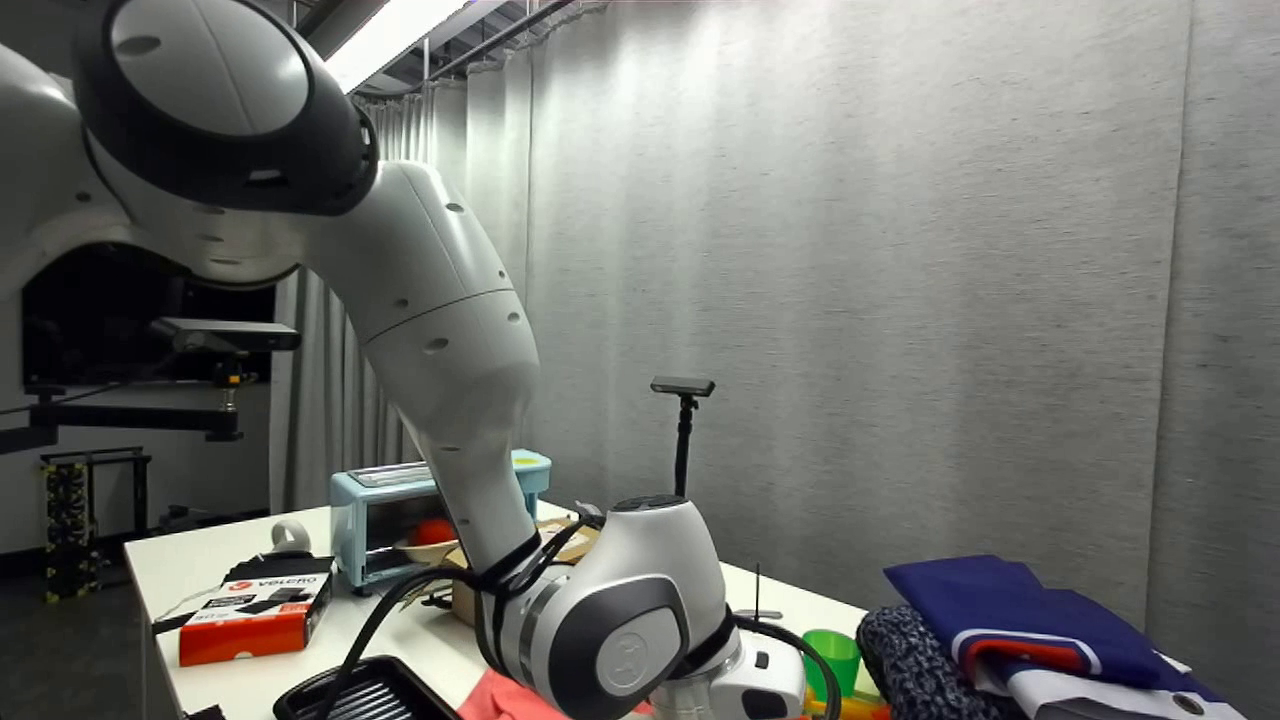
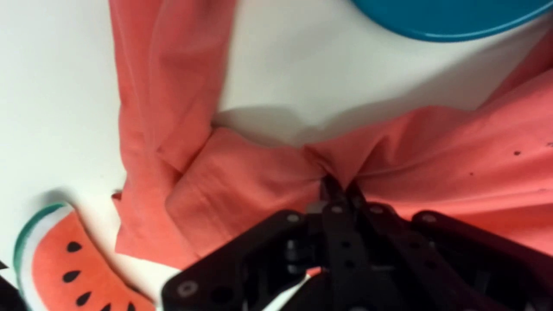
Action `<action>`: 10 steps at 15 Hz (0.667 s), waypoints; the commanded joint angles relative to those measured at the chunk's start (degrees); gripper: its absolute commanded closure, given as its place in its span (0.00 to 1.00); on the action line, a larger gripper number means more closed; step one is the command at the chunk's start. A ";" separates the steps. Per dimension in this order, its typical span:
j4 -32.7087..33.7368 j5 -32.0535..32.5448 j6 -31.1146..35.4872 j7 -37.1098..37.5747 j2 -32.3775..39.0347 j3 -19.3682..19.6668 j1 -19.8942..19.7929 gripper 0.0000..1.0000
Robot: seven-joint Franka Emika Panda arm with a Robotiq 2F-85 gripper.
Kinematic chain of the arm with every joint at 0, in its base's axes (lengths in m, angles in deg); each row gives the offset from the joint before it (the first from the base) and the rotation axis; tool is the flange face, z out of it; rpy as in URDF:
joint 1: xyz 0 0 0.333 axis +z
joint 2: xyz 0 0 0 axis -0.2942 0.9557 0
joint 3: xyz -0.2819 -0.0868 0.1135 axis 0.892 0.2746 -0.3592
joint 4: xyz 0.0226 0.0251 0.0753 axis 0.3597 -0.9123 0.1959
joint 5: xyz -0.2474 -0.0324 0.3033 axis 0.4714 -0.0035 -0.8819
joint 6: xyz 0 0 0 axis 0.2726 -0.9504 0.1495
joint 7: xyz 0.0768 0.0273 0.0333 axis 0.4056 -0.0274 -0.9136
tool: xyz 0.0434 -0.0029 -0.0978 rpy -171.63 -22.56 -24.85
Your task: Move the pink shirt to the left
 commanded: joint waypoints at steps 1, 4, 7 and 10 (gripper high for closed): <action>2.29 0.64 -0.92 3.81 3.36 2.21 -0.01 0.99; 1.88 0.34 -1.63 4.23 2.66 1.19 -0.54 0.69; 0.24 0.30 -3.70 2.99 -1.07 -0.44 -1.36 0.49; -2.35 2.24 -7.65 0.96 -6.23 -1.12 -1.37 0.26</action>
